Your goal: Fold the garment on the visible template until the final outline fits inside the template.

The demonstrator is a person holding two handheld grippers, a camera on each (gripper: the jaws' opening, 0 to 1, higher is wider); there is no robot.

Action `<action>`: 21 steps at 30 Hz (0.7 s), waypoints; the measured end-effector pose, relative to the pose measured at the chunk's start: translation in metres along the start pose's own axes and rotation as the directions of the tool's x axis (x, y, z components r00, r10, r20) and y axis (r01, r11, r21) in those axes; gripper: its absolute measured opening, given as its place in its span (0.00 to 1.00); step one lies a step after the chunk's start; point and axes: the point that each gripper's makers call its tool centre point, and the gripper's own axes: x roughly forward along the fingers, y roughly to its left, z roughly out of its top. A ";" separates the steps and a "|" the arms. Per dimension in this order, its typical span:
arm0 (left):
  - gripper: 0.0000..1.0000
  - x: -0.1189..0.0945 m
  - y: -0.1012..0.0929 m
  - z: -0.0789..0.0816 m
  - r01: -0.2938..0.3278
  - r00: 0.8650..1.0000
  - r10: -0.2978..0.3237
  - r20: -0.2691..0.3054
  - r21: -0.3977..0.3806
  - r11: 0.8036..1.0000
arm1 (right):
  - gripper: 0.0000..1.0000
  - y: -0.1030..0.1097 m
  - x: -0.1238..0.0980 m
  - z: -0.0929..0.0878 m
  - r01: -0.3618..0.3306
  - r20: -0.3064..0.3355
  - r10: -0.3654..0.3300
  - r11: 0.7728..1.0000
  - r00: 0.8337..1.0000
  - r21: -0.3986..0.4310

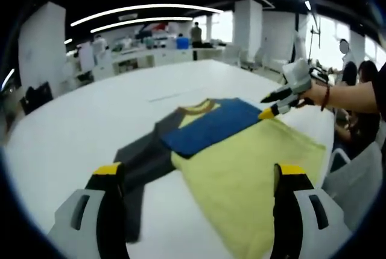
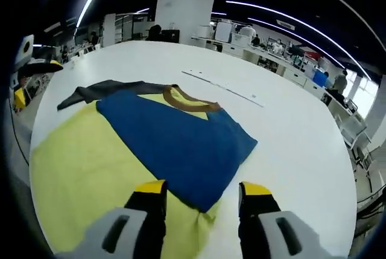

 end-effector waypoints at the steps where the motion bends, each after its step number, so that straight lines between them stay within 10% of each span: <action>1: 0.99 0.000 0.000 0.000 0.000 1.000 0.000 0.000 -0.002 1.000 | 0.42 -0.001 -0.001 -0.002 0.000 -0.004 0.000 1.000 1.000 -0.003; 21: 0.98 0.000 0.003 -0.006 -0.008 1.000 0.007 -0.017 -0.021 1.000 | 0.09 -0.007 -0.003 -0.022 0.007 -0.041 -0.008 1.000 0.999 -0.022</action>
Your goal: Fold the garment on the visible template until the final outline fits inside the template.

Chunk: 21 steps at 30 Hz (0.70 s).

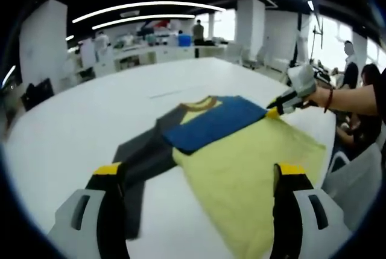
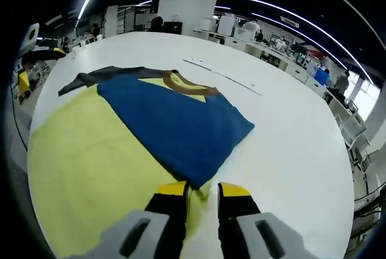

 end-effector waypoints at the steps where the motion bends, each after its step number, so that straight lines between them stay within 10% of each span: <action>1: 0.98 0.000 0.000 0.000 0.000 1.000 0.000 0.001 -0.002 1.000 | 0.08 -0.001 0.001 0.000 0.000 0.000 0.000 1.000 1.000 0.008; 11: 0.99 0.001 0.001 0.002 -0.003 1.000 0.003 0.009 0.000 1.000 | 0.00 -0.004 0.000 -0.001 0.032 0.004 -0.032 0.999 0.999 0.014; 21: 0.99 0.001 0.004 -0.001 -0.011 1.000 0.011 -0.004 0.000 1.000 | 0.00 -0.012 0.000 -0.011 0.061 -0.014 -0.060 0.981 0.998 0.186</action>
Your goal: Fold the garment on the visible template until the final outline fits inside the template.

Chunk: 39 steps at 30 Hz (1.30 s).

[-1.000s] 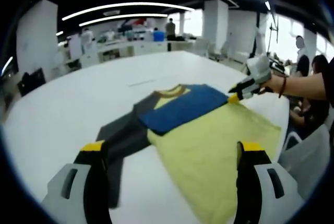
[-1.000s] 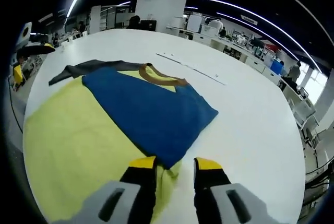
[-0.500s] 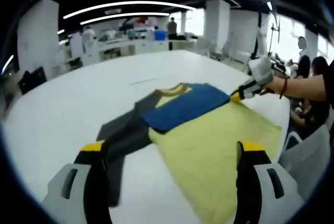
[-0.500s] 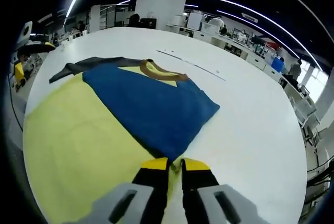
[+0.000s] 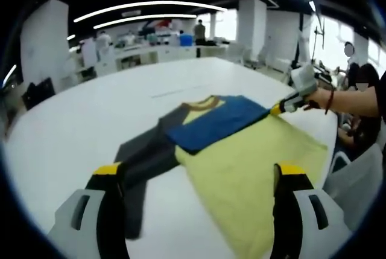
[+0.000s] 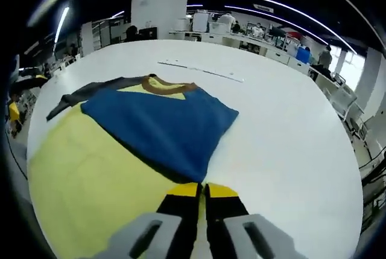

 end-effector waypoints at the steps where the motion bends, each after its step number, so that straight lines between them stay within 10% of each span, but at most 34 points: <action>1: 0.99 0.000 0.000 0.000 -0.001 1.000 0.001 -0.001 0.002 1.000 | 0.00 0.001 0.000 -0.001 0.000 -0.006 0.000 1.000 1.000 -0.007; 33: 0.99 -0.021 0.057 -0.015 -0.156 0.988 0.156 -0.003 -0.090 0.984 | 0.00 -0.022 -0.007 -0.016 0.053 -0.065 -0.058 0.996 0.996 -0.072; 39: 0.93 -0.022 0.071 -0.020 -0.194 0.981 0.194 -0.013 -0.114 0.974 | 0.10 -0.023 -0.011 -0.013 0.058 -0.025 -0.057 0.997 0.998 0.044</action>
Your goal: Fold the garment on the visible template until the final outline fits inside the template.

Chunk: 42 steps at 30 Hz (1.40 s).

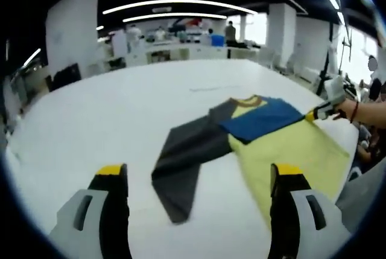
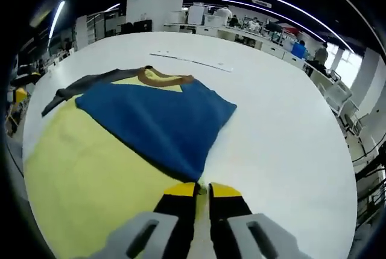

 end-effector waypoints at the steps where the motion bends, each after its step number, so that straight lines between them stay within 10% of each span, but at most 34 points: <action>1: 0.91 0.001 0.003 -0.001 -0.006 1.000 0.006 -0.003 -0.007 1.000 | 0.18 0.000 0.000 0.001 0.000 0.008 0.000 1.000 1.000 0.006; 5: 0.86 0.008 0.016 -0.005 -0.025 1.000 0.025 -0.015 -0.013 1.000 | 0.46 0.006 -0.003 0.007 -0.023 0.044 0.021 0.998 0.999 0.055; 19: 0.56 0.035 0.049 -0.018 -0.092 0.995 0.092 -0.028 -0.016 0.996 | 0.81 0.039 -0.028 0.033 -0.182 0.107 0.176 0.983 0.978 0.041; 36: 0.34 0.065 0.066 -0.045 -0.121 0.990 0.119 -0.078 -0.026 0.992 | 0.90 0.066 -0.075 0.030 -0.251 0.131 0.254 0.967 0.958 -0.034; 42: 0.12 0.073 0.063 -0.051 -0.103 0.990 0.102 -0.098 -0.006 0.995 | 0.90 0.079 -0.082 0.023 -0.267 0.137 0.270 0.963 0.953 -0.034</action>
